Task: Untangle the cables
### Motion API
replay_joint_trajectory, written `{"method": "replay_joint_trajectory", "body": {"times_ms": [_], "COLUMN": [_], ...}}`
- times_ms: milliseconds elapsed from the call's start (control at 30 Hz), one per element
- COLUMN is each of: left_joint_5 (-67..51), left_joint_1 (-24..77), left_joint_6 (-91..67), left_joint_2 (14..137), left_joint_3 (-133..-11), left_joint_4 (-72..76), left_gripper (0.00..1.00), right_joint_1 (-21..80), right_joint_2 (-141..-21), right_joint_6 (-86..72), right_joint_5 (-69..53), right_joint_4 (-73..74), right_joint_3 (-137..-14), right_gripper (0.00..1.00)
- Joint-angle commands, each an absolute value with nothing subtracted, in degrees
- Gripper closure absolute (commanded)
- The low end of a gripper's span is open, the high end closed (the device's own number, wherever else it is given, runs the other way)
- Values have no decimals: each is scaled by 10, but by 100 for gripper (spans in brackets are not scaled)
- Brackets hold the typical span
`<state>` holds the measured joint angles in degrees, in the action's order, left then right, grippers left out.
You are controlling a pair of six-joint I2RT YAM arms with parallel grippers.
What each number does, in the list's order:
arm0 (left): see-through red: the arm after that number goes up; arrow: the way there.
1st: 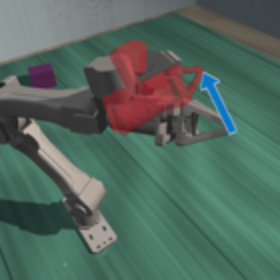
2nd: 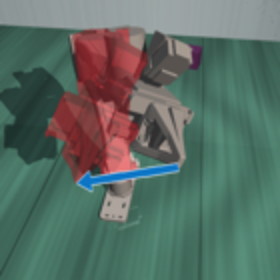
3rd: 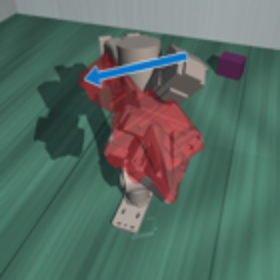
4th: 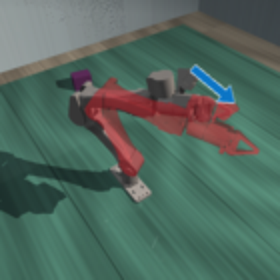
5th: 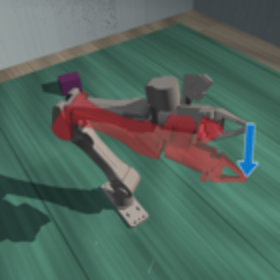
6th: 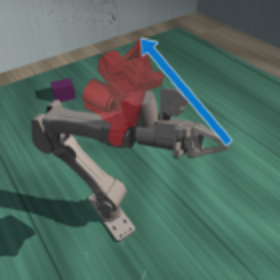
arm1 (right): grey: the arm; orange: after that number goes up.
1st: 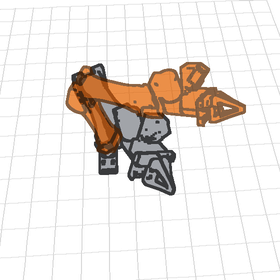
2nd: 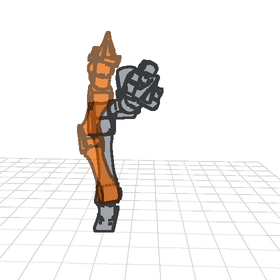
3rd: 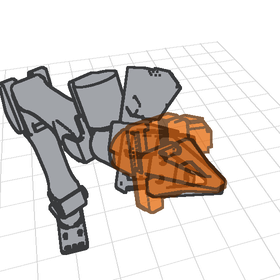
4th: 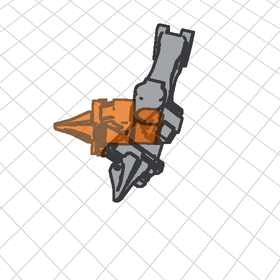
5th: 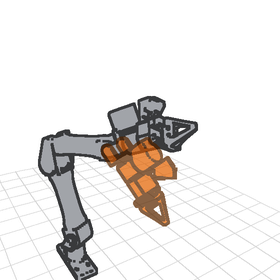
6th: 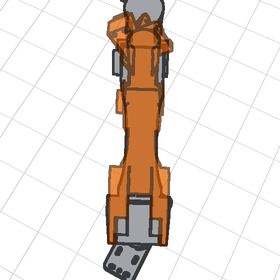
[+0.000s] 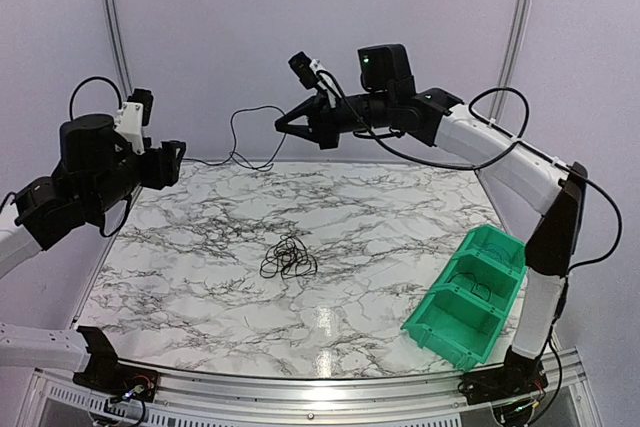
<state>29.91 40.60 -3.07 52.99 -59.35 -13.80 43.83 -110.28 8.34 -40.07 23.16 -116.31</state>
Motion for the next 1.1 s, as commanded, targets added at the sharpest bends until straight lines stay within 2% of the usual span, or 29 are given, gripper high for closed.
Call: {"method": "replay_joint_trajectory", "body": {"times_ms": [0, 167, 367, 433, 567, 767, 1067], "left_joint_5": [243, 198, 85, 103, 213, 207, 194], "left_joint_1": [404, 404, 404, 403, 390, 368, 367], "left_joint_6": [-4, 15, 15, 8, -60, -89, -80], "left_joint_2": [561, 621, 681, 707, 751, 739, 711], "left_joint_3": [-588, -594, -607, -620, -628, -533, -510], "left_joint_4": [-136, -100, -31, -29, -42, 33, 34], "left_gripper": [21, 17, 13, 13, 13, 14, 14], "right_joint_1": [395, 345, 257, 228, 166, 102, 45], "right_joint_2": [-1056, -990, -935, -914, -860, -786, -699], "right_joint_6": [118, 137, 150, 150, 143, 152, 178], "right_joint_5": [-352, -335, -338, -342, -345, -336, -318], "right_joint_4": [243, 246, 275, 279, 280, 306, 352], "right_joint_3": [-1101, -1035, -990, -972, -939, -910, -834], "right_gripper": [100, 100, 100, 100, 100, 100, 100]}}
